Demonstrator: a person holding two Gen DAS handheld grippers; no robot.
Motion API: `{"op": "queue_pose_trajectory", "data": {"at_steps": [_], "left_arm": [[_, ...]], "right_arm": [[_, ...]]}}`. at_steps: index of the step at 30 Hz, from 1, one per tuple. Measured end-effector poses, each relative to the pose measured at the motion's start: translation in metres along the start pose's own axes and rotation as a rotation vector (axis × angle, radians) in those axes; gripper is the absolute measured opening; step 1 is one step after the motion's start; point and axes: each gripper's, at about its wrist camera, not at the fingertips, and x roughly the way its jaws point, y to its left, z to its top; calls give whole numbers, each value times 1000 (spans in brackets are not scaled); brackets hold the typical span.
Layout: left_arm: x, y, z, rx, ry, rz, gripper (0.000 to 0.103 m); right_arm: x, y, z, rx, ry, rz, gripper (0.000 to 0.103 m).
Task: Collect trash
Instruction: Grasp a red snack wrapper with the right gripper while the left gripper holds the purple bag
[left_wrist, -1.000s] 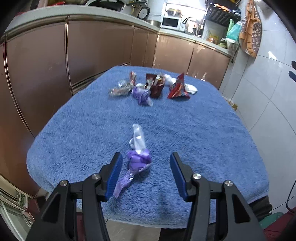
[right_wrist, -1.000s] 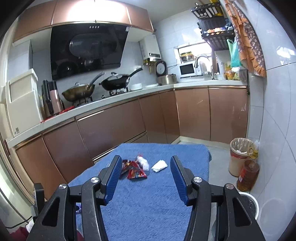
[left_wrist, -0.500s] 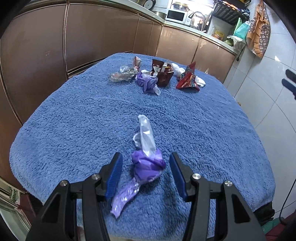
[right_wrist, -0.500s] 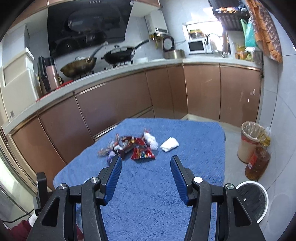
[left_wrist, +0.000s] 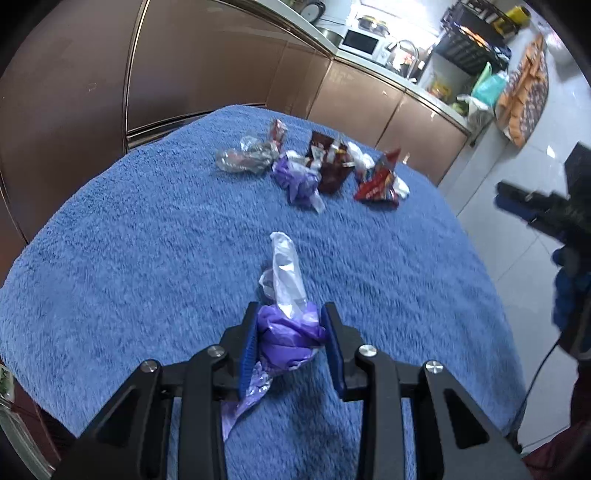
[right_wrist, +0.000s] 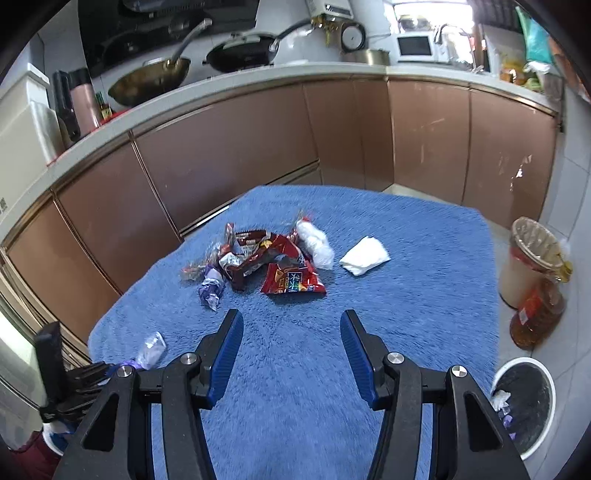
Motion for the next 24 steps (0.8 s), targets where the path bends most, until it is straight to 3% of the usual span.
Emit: {"op": "queue_pose_trajectory", "data": {"at_steps": [12, 16, 22, 24], "left_arm": [[22, 18, 35, -87, -14, -36, 31], [29, 18, 46, -96, -23, -47, 31], [39, 17, 55, -97, -19, -62, 31], [40, 16, 55, -99, -16, -63, 31]], "right_arm": [[103, -7, 27, -43, 122, 60, 52], [128, -6, 36, -65, 136, 66, 57], [147, -3, 51, -83, 100, 71, 57], [150, -1, 54, -96, 86, 63, 44]]}}
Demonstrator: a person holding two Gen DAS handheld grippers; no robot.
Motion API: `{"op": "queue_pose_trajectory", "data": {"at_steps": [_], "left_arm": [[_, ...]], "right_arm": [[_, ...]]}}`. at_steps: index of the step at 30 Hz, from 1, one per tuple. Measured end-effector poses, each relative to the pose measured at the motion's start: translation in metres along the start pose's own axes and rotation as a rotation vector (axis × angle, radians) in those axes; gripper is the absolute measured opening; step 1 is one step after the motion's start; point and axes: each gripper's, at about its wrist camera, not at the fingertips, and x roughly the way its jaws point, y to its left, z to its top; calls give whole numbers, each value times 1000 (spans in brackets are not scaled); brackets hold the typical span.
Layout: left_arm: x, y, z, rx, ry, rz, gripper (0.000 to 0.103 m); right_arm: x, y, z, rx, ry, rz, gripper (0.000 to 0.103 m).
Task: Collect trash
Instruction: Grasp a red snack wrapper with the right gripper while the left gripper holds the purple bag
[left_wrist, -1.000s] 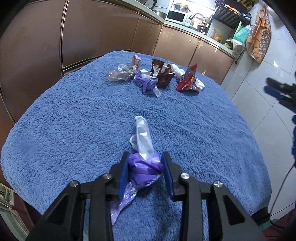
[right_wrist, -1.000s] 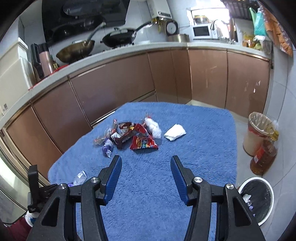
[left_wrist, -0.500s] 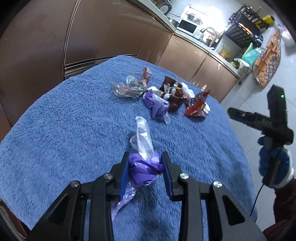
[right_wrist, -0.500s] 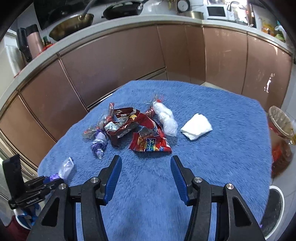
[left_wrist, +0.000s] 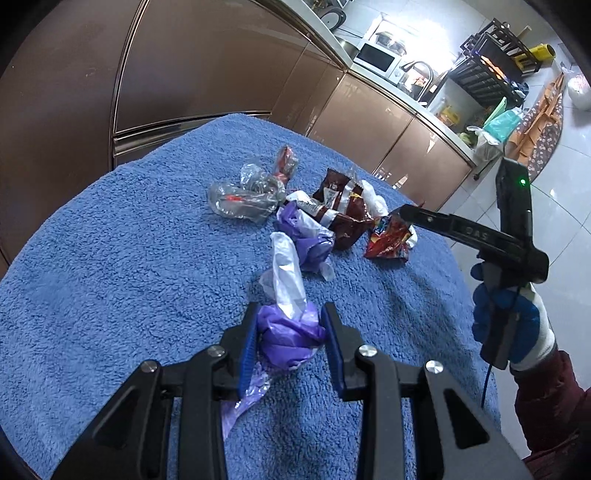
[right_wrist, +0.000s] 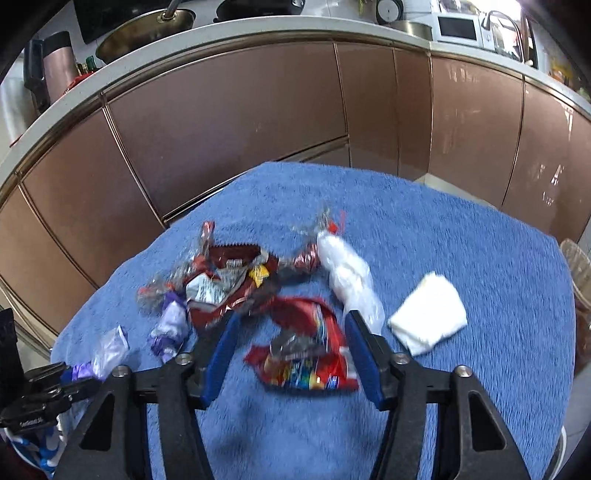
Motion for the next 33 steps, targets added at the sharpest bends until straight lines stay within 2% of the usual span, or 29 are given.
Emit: {"op": "queue_pose_trajectory", "data": {"at_steps": [2, 4, 7, 13, 22, 28, 33], "left_arm": [[0, -1, 1, 0, -1, 0, 31], [-1, -1, 1, 1, -4, 2, 31], [-7, -3, 0, 3, -14, 8, 31], [-27, -11, -2, 12, -51, 12, 31], [-62, -47, -6, 70, -106, -17, 31], [-80, -83, -4, 134, -132, -40, 31], [-79, -128, 4, 204, -133, -102, 31]], "right_arm": [[5, 0, 1, -4, 9, 1, 26], [9, 1, 0, -8, 24, 2, 13], [6, 1, -2, 0, 11, 1, 8], [-23, 10, -2, -10, -40, 7, 8], [-107, 15, -21, 6, -144, -1, 7], [-170, 3, -46, 39, -222, -54, 7], [-220, -18, -71, 91, -283, -124, 7]]}}
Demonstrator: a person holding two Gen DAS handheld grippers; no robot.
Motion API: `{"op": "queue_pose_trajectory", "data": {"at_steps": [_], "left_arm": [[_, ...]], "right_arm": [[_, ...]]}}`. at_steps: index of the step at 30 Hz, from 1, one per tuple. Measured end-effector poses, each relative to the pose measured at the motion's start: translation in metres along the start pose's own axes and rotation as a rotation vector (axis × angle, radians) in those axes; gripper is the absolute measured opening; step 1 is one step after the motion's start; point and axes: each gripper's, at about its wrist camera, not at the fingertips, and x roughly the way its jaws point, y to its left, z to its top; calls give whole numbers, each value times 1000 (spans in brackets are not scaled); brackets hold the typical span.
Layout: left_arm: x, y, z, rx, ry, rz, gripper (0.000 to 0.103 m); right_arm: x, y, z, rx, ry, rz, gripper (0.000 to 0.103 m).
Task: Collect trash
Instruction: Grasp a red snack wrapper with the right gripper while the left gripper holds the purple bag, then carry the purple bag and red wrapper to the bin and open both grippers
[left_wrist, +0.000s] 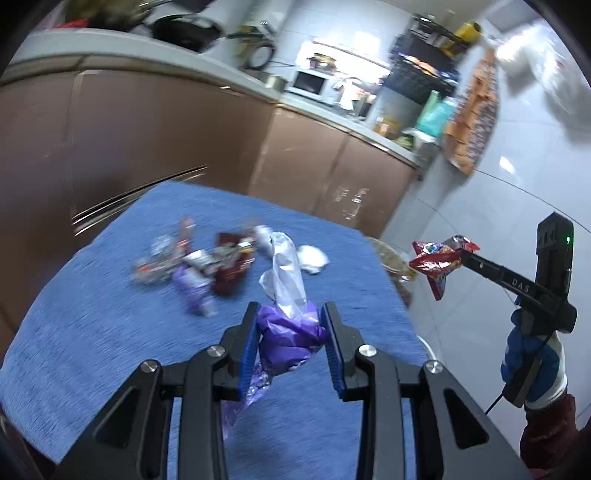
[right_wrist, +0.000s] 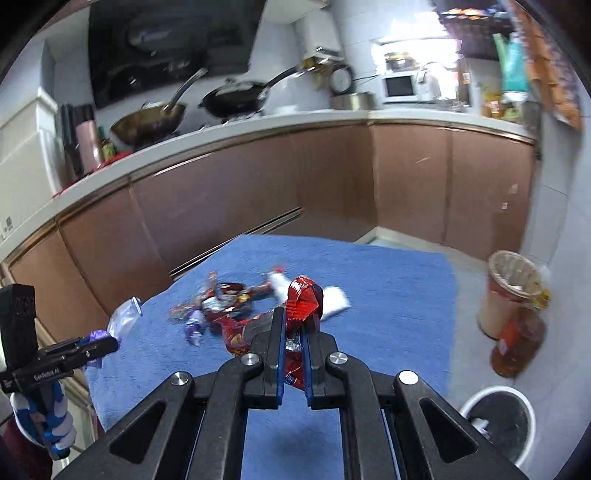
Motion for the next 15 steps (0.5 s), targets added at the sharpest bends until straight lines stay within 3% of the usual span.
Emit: {"op": "queue_pose_trajectory", "data": {"at_steps": [7, 15], "left_arm": [[52, -91, 19, 135, 67, -156, 31], [152, -217, 23, 296, 227, -328, 31]], "right_arm": [[-56, -59, -23, 123, -65, -161, 8], [-87, -141, -66, 295, -65, -362, 8]]}}
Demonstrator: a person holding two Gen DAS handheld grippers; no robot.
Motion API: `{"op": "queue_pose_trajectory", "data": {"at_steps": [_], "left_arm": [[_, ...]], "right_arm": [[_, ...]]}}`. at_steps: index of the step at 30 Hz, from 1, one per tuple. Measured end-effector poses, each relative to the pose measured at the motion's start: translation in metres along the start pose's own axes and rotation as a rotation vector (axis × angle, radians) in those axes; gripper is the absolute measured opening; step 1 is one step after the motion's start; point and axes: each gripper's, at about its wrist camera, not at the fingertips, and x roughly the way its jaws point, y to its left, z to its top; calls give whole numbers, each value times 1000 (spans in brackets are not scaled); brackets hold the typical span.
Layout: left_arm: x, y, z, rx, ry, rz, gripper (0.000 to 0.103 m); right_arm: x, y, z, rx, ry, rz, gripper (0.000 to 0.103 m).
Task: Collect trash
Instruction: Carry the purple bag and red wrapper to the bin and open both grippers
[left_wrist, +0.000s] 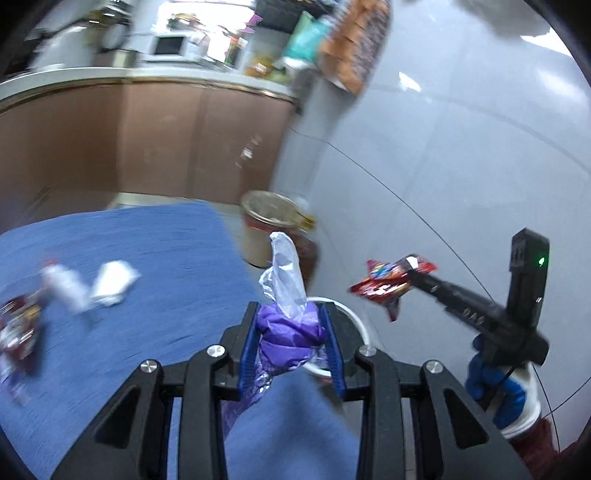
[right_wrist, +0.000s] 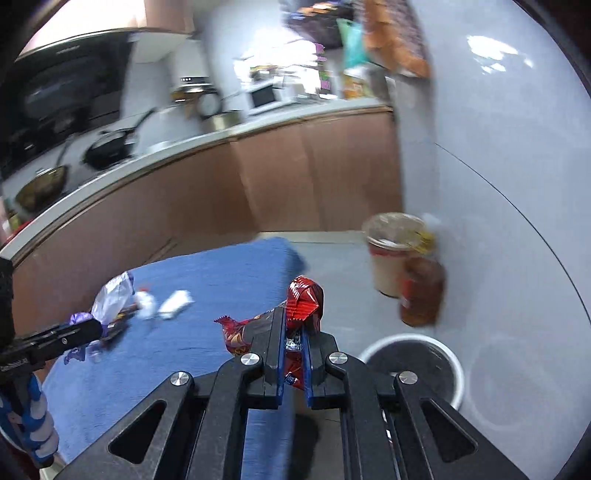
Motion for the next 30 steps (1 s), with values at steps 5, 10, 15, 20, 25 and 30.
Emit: {"op": "queue_pose_trajectory", "data": {"at_steps": [5, 10, 15, 20, 25, 30], "left_arm": [[95, -36, 28, 34, 121, -86, 31], [186, -66, 41, 62, 222, -124, 31], [252, -70, 39, 23, 310, -137, 32], [302, -68, 21, -30, 398, -138, 38], [319, -63, 16, -55, 414, -131, 47], [305, -60, 22, -43, 378, -122, 47]], "right_arm": [[24, -53, -15, 103, 42, -86, 8], [56, -98, -32, 180, 91, -145, 8], [86, -136, -39, 238, 131, -179, 9], [110, -159, -45, 261, 167, -214, 12], [121, -169, -56, 285, 197, -244, 25], [113, -170, -56, 291, 188, -252, 29]]}}
